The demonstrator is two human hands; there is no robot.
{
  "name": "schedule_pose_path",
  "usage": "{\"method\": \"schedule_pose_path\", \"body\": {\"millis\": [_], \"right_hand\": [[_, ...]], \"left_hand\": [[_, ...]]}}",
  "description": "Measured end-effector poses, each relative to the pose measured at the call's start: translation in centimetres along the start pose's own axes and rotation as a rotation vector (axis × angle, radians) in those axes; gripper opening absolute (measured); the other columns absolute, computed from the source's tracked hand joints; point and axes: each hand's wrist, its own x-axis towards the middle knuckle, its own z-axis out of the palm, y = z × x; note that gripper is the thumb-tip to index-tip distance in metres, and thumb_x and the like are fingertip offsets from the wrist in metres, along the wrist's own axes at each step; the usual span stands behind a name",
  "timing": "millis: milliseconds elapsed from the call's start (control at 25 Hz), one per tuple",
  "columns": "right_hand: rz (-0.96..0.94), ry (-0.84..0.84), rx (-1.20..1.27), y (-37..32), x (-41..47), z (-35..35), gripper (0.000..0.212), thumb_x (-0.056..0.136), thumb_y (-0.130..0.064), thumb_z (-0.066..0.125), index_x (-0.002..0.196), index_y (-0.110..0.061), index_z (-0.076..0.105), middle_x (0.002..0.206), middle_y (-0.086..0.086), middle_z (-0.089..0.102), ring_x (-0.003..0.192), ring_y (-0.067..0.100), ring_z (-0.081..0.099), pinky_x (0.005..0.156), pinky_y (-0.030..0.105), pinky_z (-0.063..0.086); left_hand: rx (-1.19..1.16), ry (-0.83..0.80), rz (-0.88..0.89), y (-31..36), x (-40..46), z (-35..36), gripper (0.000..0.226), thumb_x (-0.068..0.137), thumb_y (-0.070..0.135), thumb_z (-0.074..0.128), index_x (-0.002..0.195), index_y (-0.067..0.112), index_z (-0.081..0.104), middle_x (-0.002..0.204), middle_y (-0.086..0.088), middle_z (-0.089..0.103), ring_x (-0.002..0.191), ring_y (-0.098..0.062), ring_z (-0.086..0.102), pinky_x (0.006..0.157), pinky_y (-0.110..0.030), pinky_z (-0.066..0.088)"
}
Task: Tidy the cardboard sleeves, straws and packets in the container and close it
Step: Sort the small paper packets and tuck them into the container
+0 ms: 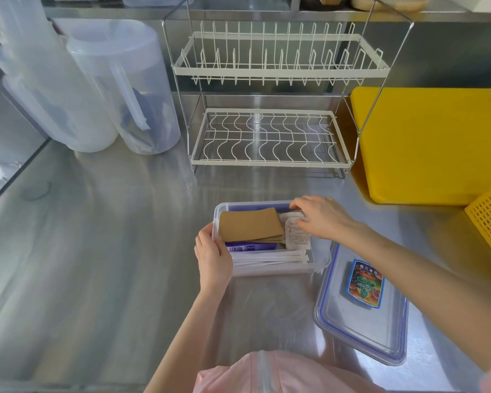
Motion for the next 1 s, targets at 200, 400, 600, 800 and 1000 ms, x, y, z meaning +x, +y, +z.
{"method": "schedule_pose_path", "body": {"millis": [200,400,600,800,1000], "right_hand": [[-0.091,-0.001,-0.155,0.1,-1.1,-0.7,0.035,0.087,-0.026,0.051,0.121,-0.019,0.050,0.123,0.003,0.054,0.114,0.019,0.048,0.094,0.037,0.033],[-0.090,-0.191,-0.343,-0.8,-1.5,1.1,0.044,0.087,-0.029,0.050,0.128,-0.015,0.044,0.132,0.003,0.049,0.122,0.021,0.042,0.100,0.038,0.029],[-0.070,-0.112,-0.267,-0.6,-1.4,1.4,0.052,0.084,-0.026,0.056,0.131,-0.016,0.039,0.137,0.003,0.044,0.127,0.020,0.039,0.103,0.039,0.024],[-0.066,-0.095,-0.294,-0.4,-1.3,2.2,0.047,0.084,-0.021,0.056,0.128,-0.015,0.043,0.133,0.003,0.049,0.123,0.022,0.041,0.102,0.038,0.025],[-0.030,-0.028,-0.124,-0.2,-1.6,2.0,0.050,0.085,-0.019,0.054,0.133,-0.018,0.039,0.141,0.001,0.045,0.130,0.018,0.038,0.111,0.038,0.016]], "left_hand": [[-0.014,0.014,0.007,-0.1,-0.1,0.1,0.030,0.092,0.005,0.027,0.117,0.002,0.044,0.119,-0.013,0.049,0.110,-0.023,0.039,0.090,-0.030,0.031],[0.008,0.009,0.018,-0.1,0.0,0.0,0.029,0.091,0.005,0.026,0.109,-0.006,0.046,0.111,-0.023,0.051,0.105,-0.033,0.042,0.092,-0.044,0.037],[0.020,0.014,0.043,-0.2,0.0,0.0,0.030,0.093,0.008,0.027,0.115,-0.001,0.046,0.114,-0.015,0.050,0.108,-0.028,0.042,0.093,-0.038,0.036],[0.021,0.016,0.044,-0.4,-0.1,0.1,0.030,0.094,0.010,0.027,0.119,0.003,0.044,0.117,-0.012,0.049,0.108,-0.023,0.040,0.090,-0.030,0.032],[0.006,0.000,0.003,-0.3,0.1,0.0,0.029,0.094,0.010,0.028,0.118,0.004,0.043,0.121,-0.013,0.049,0.110,-0.023,0.040,0.093,-0.033,0.033]]}}
